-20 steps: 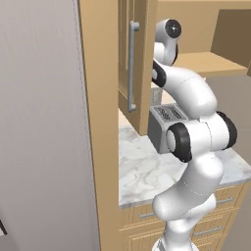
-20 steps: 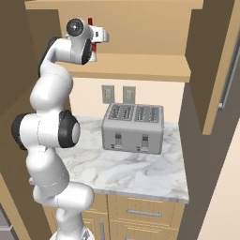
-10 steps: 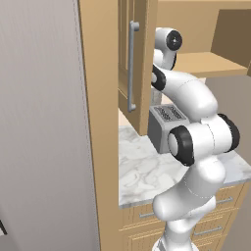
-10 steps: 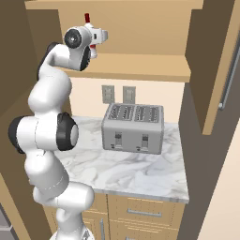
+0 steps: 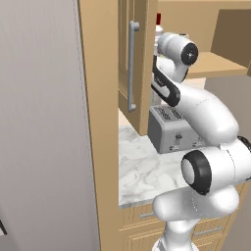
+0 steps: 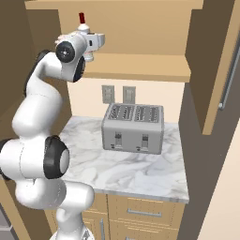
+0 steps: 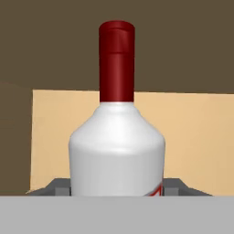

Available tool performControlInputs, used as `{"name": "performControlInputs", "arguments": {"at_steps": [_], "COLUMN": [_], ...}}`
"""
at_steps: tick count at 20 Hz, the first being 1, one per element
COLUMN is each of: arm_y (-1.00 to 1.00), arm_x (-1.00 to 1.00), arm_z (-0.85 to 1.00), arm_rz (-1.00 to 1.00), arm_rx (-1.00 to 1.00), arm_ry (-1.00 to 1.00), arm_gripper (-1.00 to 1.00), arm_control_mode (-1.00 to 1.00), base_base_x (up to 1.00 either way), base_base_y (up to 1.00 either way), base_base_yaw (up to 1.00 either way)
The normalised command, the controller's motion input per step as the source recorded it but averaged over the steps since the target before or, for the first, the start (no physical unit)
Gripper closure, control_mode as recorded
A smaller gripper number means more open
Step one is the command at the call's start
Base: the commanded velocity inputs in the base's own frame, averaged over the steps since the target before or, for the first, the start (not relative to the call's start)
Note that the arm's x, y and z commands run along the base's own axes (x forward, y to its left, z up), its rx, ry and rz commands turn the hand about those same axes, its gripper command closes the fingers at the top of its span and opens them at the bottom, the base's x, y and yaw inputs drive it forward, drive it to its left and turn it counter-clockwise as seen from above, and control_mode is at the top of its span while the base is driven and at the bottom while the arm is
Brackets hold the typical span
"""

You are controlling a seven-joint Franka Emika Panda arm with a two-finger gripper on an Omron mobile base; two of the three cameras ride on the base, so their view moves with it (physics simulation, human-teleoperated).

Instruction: Open the cabinet directly in front. Then move the liquor and the cup to the dining counter with the candle on it.

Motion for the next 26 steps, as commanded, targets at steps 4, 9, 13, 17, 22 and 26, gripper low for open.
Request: {"name": "performControlInputs", "arguments": {"at_steps": [4, 9, 13, 17, 22, 26], "arm_y": [-0.39, -0.42, -0.40, -0.40, -0.16, 0.03], "arm_x": [-1.00, -1.00, -1.00, -1.00, -0.95, -0.60], "arm_z": [0.00, 0.03, 0.00, -0.22, -0.68, -0.89], "arm_rz": [-0.02, -0.04, -0.05, -0.02, 0.00, 0.00], "arm_rx": [0.04, 0.04, 0.00, 0.00, -0.03, -0.15], "arm_ry": [-0.07, 0.01, 0.13, 0.25, 0.42, 0.45], "arm_gripper": [1.00, 1.00, 1.00, 1.00, 1.00, 1.00], "arm_control_mode": [-1.00, -1.00, -1.00, -1.00, -1.00, -1.00], "base_base_x": [0.00, 0.00, 0.00, 0.00, 0.00, 0.00], "base_base_y": [0.00, 0.00, 0.00, 0.00, 0.00, 0.00], "base_base_yaw": [0.00, 0.00, 0.00, 0.00, 0.00, 0.00]}}
